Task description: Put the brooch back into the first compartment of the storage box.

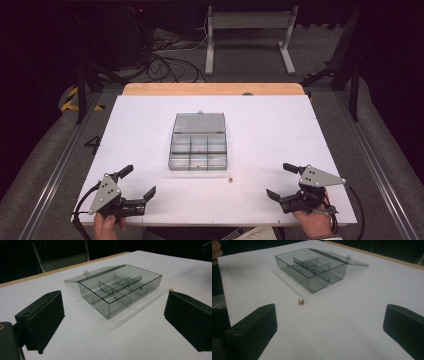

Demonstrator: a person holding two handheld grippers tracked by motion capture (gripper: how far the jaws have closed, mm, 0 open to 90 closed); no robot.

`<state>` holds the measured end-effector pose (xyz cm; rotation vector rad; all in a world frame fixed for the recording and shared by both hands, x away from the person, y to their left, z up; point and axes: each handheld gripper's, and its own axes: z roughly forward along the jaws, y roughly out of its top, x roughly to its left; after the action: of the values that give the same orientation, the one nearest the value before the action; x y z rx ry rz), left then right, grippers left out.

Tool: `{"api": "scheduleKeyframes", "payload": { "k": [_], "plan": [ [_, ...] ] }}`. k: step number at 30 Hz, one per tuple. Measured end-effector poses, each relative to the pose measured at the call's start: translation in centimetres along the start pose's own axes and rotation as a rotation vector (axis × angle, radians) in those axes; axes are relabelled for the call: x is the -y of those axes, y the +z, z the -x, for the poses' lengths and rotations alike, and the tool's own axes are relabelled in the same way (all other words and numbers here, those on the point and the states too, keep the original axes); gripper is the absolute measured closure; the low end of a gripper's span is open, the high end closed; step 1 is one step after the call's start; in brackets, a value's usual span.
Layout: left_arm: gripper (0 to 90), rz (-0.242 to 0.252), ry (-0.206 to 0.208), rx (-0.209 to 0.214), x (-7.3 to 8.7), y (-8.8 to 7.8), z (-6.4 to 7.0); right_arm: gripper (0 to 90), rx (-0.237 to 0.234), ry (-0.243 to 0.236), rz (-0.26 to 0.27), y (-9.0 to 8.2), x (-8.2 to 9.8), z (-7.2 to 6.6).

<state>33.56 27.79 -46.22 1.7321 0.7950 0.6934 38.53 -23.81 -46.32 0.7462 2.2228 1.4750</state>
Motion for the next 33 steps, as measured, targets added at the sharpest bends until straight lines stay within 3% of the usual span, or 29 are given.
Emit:
{"api": "scheduleKeyframes", "payload": {
  "k": [16,33],
  "plan": [
    [3.8,0.0,0.027,-0.003,-0.1,-0.12,0.12,0.4,0.018,-0.001,-0.008,-0.09,-0.11,-0.18],
    [3.8,0.004,0.023,-0.004,-0.14,-0.14,0.18,0.8,0.019,0.0,-0.027,0.12,-0.38,-0.11]
  ]
}}
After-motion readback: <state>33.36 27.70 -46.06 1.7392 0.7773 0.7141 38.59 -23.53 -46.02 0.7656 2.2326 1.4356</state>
